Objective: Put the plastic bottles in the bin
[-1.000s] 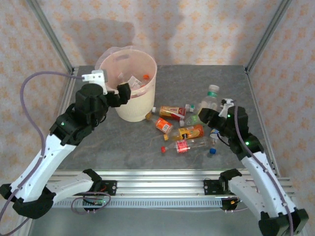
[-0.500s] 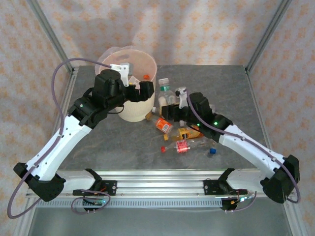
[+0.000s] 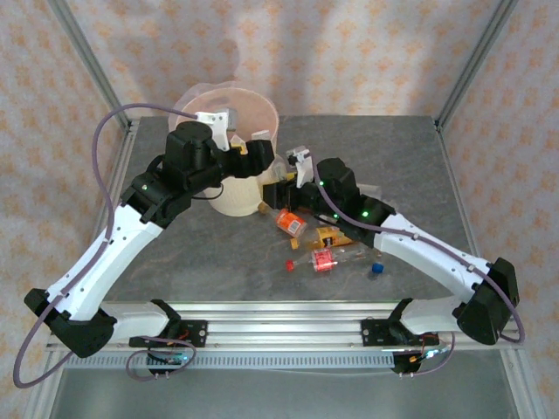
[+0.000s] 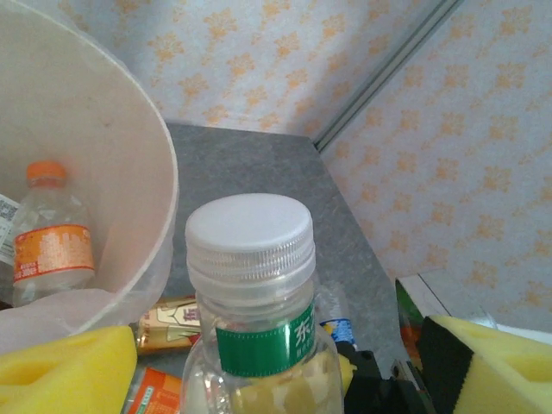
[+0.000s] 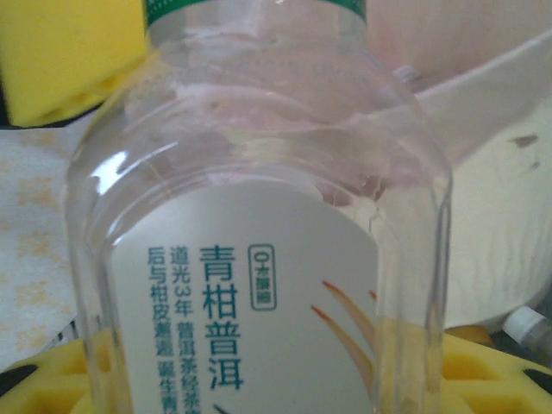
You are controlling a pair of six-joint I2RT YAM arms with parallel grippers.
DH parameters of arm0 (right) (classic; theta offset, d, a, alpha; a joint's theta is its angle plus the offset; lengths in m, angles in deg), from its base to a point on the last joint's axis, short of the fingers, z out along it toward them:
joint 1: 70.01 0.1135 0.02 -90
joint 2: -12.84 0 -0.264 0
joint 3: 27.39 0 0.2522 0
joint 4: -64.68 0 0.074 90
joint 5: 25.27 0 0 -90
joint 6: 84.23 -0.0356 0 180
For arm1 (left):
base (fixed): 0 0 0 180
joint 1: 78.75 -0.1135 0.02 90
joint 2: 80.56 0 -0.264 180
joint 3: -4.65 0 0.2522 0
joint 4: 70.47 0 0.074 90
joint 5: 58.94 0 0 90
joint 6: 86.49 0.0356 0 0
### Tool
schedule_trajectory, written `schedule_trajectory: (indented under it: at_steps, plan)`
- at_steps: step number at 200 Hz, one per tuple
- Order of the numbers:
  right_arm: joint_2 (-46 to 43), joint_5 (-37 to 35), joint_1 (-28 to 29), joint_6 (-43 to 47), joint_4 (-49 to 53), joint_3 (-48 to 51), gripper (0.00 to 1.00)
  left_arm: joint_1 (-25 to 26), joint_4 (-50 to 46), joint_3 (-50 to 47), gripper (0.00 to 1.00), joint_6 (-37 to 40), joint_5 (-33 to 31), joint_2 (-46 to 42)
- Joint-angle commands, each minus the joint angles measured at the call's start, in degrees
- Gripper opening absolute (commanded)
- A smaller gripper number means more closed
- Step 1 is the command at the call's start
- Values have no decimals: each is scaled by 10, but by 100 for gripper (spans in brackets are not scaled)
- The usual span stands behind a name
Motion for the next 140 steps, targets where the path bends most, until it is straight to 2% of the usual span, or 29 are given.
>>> schedule_trajectory:
  at_steps: [1,34,71,96,113,140]
  plan:
    - [-14,36,9,-11,-57,-13,43,-7,33,-2,82,-16,19,7]
    - [-12,43,14,-12,-63,-13,43,-13,56,-1,76,-36,72,23]
    - [-10,41,14,-15,-64,-14,43,-17,54,-2,47,-39,71,19]
    - [-9,33,14,-16,-56,-15,47,-23,53,-7,32,-38,58,10]
    - [-9,27,14,-17,-44,-19,55,-27,53,-6,23,-33,51,8]
    - [-22,-8,14,-18,-13,-24,80,-34,59,7,19,-11,36,7]
